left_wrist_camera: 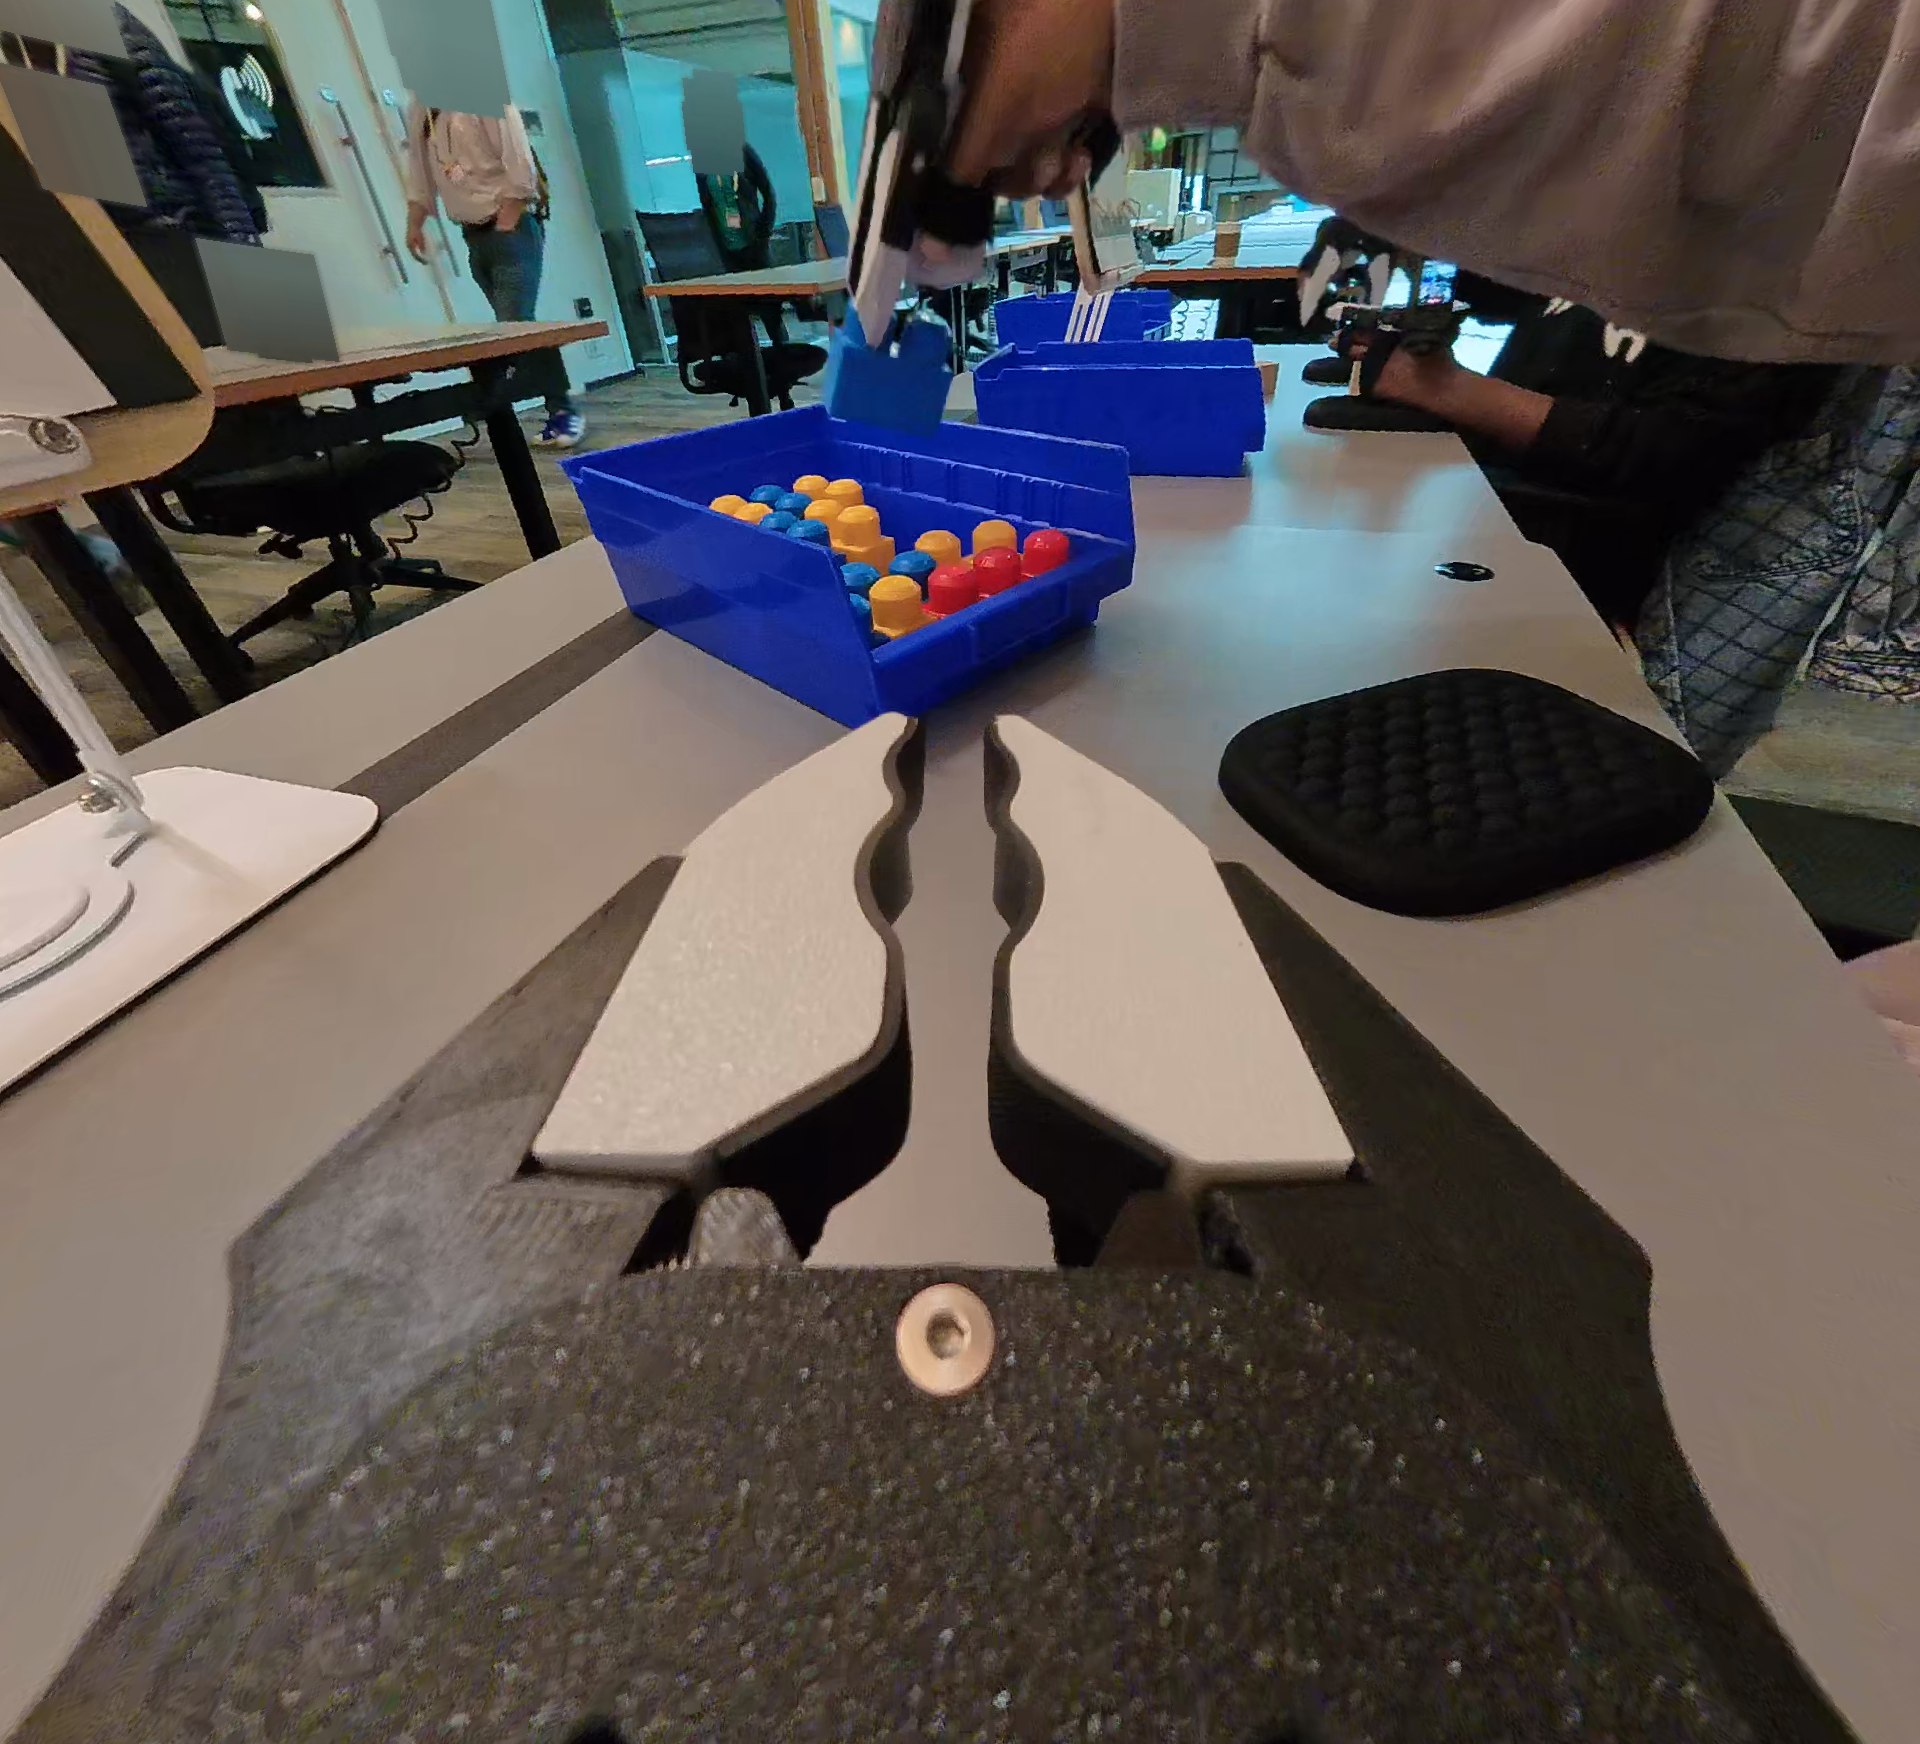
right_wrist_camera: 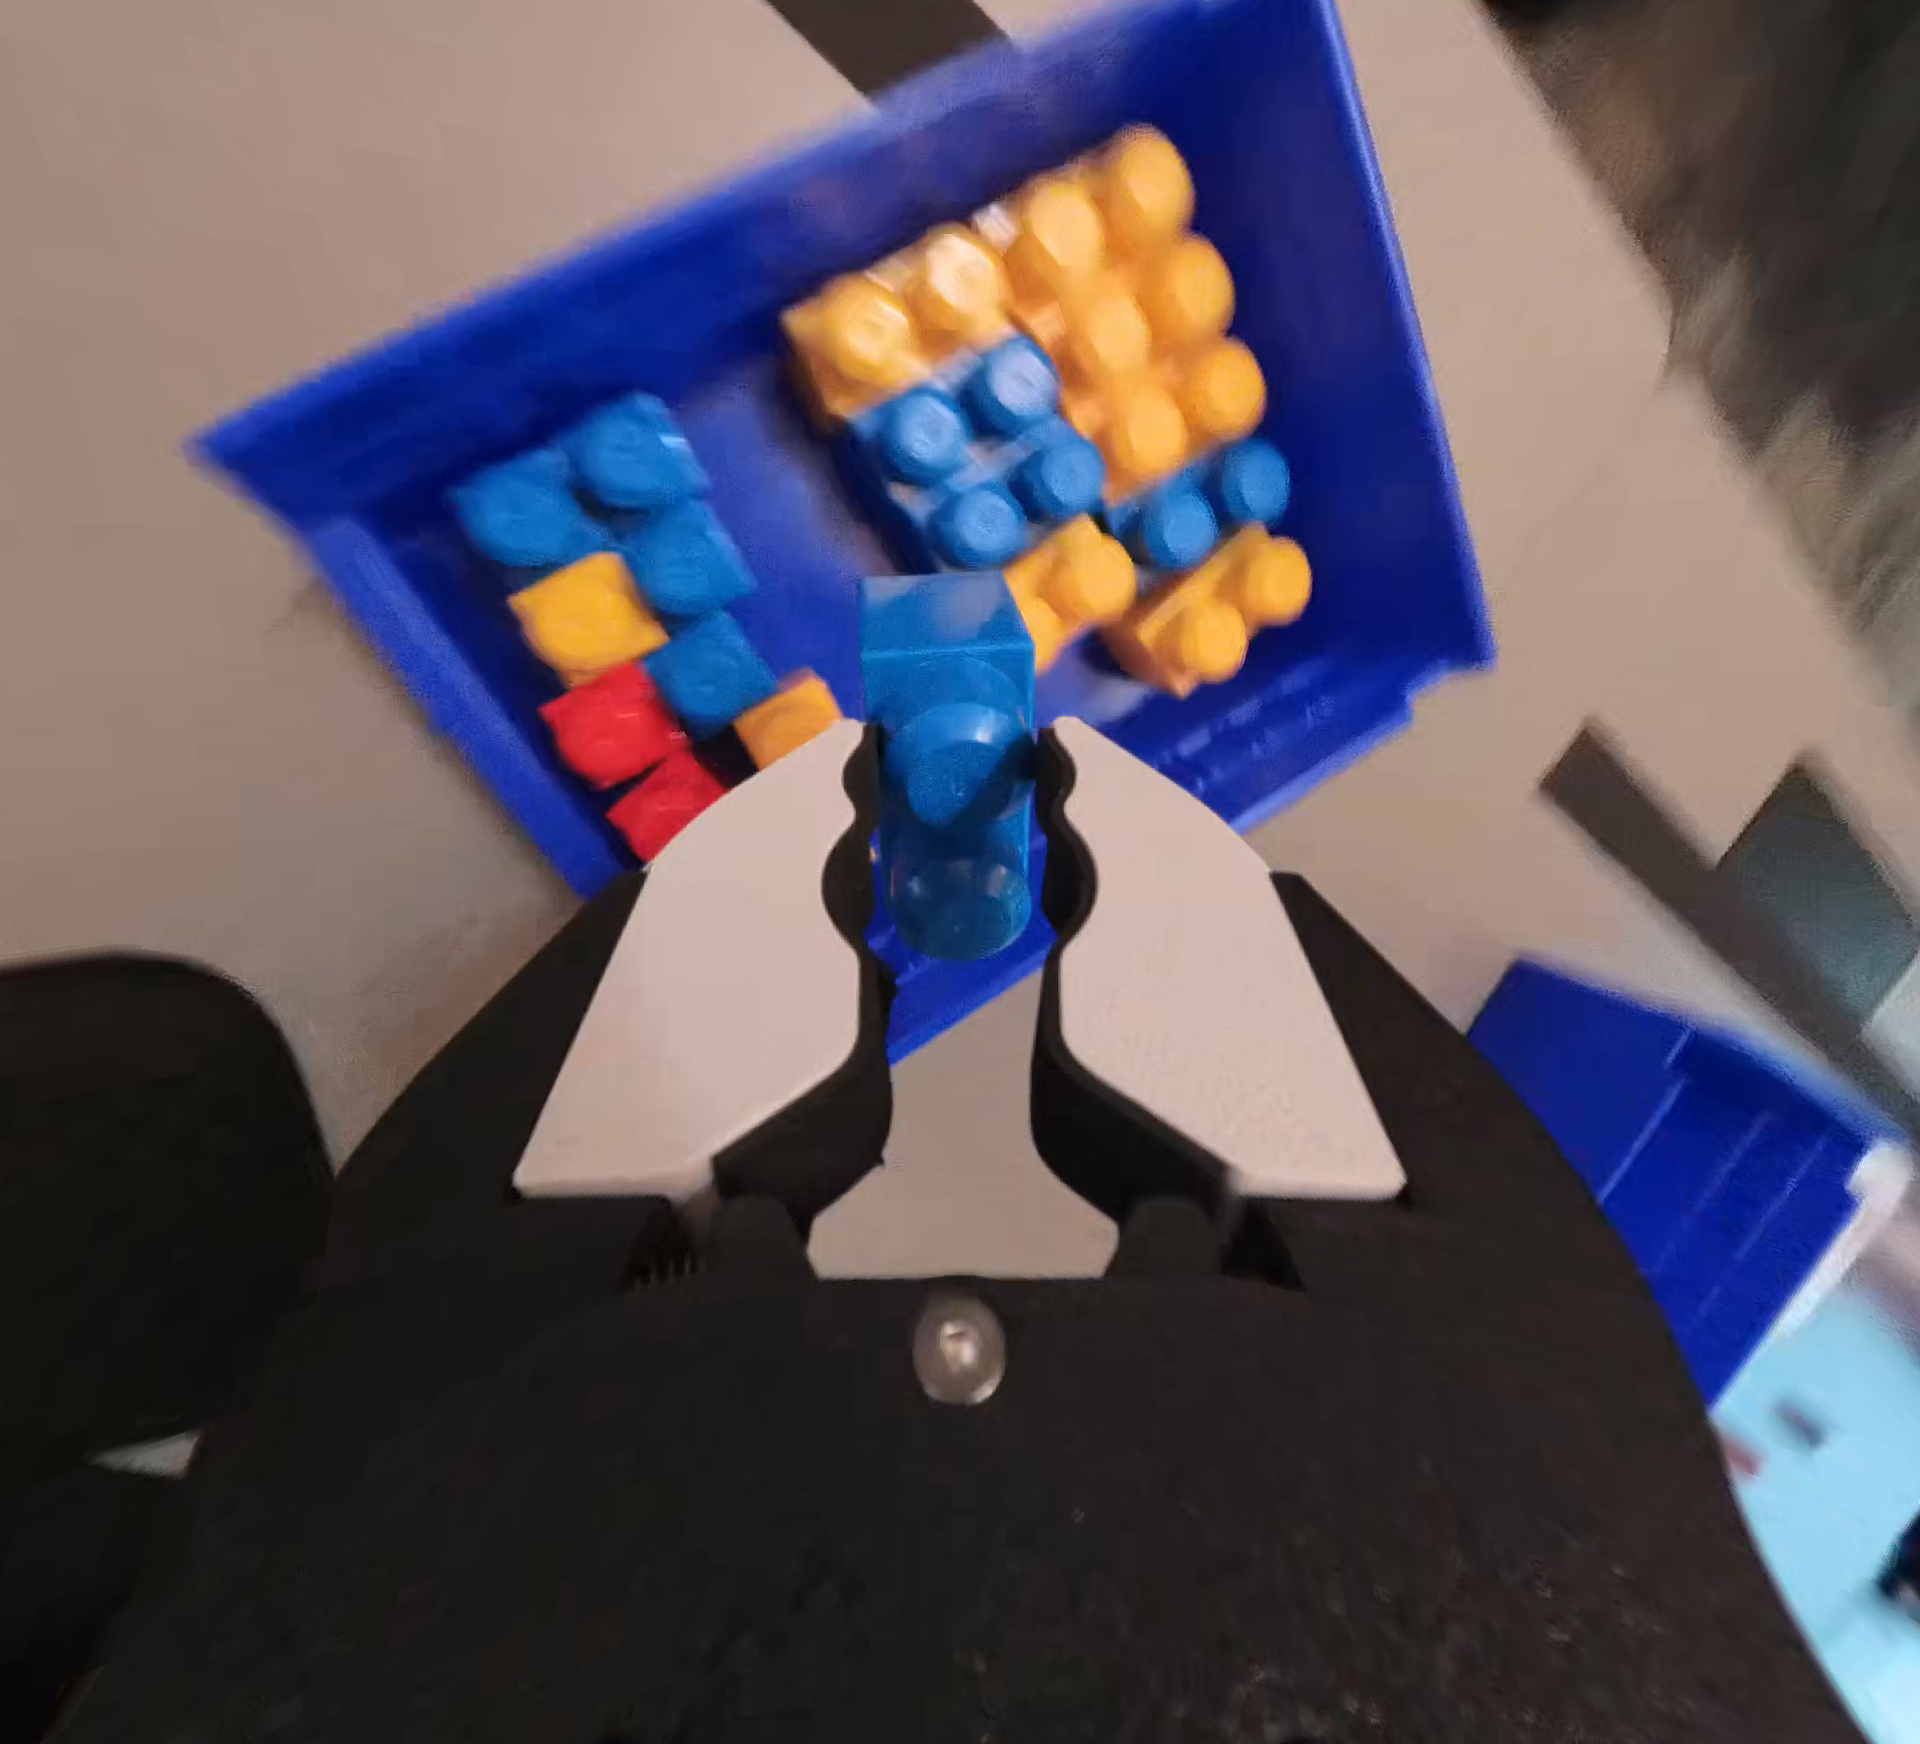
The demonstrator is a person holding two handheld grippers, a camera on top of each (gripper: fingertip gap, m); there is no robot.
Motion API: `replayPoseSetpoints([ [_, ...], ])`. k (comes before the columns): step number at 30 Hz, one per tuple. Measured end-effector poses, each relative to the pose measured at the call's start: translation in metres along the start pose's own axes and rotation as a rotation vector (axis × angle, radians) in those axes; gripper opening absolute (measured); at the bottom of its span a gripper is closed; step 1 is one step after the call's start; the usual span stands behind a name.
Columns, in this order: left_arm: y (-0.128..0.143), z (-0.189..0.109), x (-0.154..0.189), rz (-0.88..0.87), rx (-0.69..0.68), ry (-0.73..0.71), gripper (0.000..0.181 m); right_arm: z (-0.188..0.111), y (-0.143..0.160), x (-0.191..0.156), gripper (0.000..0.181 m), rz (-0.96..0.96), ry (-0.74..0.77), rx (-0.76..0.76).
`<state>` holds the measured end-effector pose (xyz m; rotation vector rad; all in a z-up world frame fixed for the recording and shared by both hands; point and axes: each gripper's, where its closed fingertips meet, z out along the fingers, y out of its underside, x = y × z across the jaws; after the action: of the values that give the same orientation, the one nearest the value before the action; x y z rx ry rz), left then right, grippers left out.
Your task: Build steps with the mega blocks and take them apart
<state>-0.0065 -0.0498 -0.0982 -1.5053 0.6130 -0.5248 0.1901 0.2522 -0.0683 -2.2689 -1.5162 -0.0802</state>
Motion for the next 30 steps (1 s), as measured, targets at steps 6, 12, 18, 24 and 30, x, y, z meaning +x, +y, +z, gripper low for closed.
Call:
replayPoseSetpoints([
  [6, -0.002, -0.003, -0.004, -0.018, 0.008, -0.014, 0.009, 0.062, 0.039, 0.042, 0.028, 0.402, 0.055, -0.225],
  [12, -0.002, -0.005, -0.007, -0.034, 0.007, -0.028, 0.008, 0.098, 0.053, 0.043, 0.028, 0.647, 0.052, -0.282],
  [18, -0.001, -0.005, -0.008, -0.036, 0.000, -0.038, 0.007, 0.120, 0.060, 0.041, 0.028, 0.766, 0.088, -0.310],
  [24, 0.000, -0.006, -0.011, -0.045, -0.004, -0.045, 0.007, 0.130, 0.061, 0.046, 0.029, 0.793, 0.137, -0.348],
  [30, 0.002, -0.006, -0.014, -0.049, -0.009, -0.052, 0.007, 0.129, 0.051, 0.056, 0.034, 0.746, 0.158, -0.261],
])
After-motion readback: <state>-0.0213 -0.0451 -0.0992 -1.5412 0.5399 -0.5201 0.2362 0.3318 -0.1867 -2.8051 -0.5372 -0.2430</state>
